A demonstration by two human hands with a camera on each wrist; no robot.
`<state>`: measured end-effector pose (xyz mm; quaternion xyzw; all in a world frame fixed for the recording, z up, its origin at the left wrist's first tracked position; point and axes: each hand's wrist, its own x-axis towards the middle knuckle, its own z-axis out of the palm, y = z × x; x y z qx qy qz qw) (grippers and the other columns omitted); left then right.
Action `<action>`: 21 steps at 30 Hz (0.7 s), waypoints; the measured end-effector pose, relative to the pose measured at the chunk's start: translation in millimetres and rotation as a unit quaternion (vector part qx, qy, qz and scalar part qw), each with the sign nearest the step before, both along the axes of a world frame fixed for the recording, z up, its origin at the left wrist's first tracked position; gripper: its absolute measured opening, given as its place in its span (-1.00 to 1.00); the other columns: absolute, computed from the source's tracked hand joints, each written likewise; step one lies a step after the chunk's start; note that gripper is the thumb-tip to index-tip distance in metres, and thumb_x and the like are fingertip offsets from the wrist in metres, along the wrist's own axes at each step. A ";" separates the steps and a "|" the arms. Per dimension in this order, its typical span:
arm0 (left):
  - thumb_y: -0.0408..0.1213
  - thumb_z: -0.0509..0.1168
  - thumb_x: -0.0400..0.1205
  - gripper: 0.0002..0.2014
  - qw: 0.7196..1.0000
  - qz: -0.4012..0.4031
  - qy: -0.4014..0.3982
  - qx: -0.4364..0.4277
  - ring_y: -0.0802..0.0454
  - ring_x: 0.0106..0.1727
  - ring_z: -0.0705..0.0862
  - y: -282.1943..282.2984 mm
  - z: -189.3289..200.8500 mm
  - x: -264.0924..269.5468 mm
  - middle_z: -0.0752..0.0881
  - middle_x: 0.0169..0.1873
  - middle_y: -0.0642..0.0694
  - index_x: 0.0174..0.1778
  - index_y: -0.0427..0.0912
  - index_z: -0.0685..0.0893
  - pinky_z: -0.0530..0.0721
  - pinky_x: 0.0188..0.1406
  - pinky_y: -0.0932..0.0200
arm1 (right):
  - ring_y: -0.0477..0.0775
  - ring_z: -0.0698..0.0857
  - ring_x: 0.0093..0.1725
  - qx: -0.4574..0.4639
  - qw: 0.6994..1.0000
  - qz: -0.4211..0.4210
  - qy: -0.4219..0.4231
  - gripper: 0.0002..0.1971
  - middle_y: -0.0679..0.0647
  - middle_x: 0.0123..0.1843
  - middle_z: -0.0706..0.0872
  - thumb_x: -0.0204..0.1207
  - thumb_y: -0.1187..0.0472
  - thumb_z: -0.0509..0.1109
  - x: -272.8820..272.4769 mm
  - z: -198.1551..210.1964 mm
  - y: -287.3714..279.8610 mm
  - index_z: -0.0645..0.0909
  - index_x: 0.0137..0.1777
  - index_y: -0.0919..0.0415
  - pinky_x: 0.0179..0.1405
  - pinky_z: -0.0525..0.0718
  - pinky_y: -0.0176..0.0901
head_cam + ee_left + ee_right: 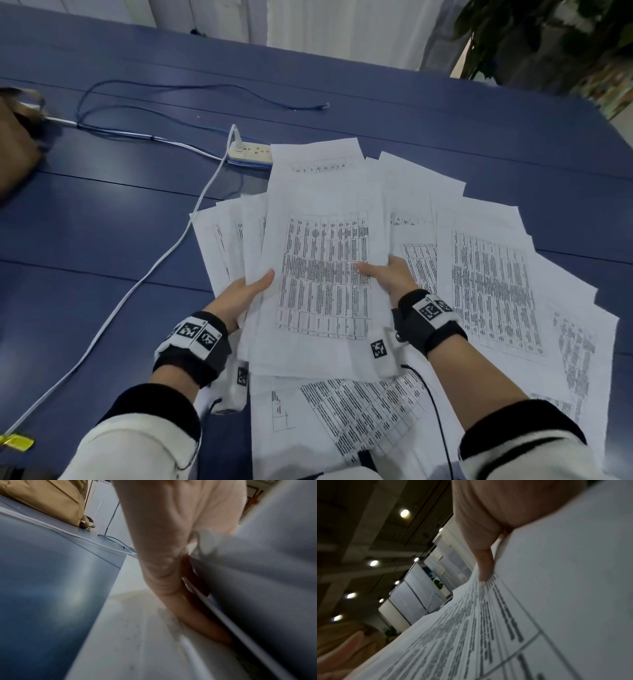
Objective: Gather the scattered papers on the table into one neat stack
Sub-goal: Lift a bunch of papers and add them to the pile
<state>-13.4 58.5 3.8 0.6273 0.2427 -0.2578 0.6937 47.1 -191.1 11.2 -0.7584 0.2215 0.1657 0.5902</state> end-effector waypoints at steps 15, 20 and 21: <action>0.00 0.57 0.25 -0.32 0.984 -0.074 -0.007 0.160 -0.21 0.06 0.72 24.6 -26.9 2.7 0.73 0.10 -0.26 0.15 -0.37 0.62 0.72 0.05 -0.16 | 0.14 0.64 0.13 0.040 0.997 -0.068 0.022 -0.43 0.13 0.17 0.69 0.39 0.21 0.54 -18.0 -4.2 -73.3 0.47 0.39 0.31 0.30 0.48 0.04; -0.04 0.52 0.38 -0.30 0.973 0.098 -0.047 0.202 -0.21 0.17 0.68 13.4 -23.8 15.8 0.67 0.23 -0.28 0.35 -0.36 0.51 0.69 0.09 -0.12 | 0.12 0.56 0.25 -0.047 0.997 0.055 0.042 -0.39 0.15 0.35 0.61 0.37 0.13 0.54 -30.9 6.9 -62.3 0.45 0.39 0.29 0.45 0.34 0.13; -0.05 0.50 0.42 -0.36 0.980 0.118 -0.041 0.153 -0.22 0.09 0.71 12.6 -23.9 14.9 0.69 0.17 -0.31 0.31 -0.38 0.54 0.72 -0.01 -0.08 | 0.15 0.55 0.28 -0.049 0.997 0.047 0.041 -0.45 0.14 0.35 0.60 0.45 0.22 0.48 -32.4 5.0 -63.1 0.43 0.41 0.30 0.44 0.34 0.12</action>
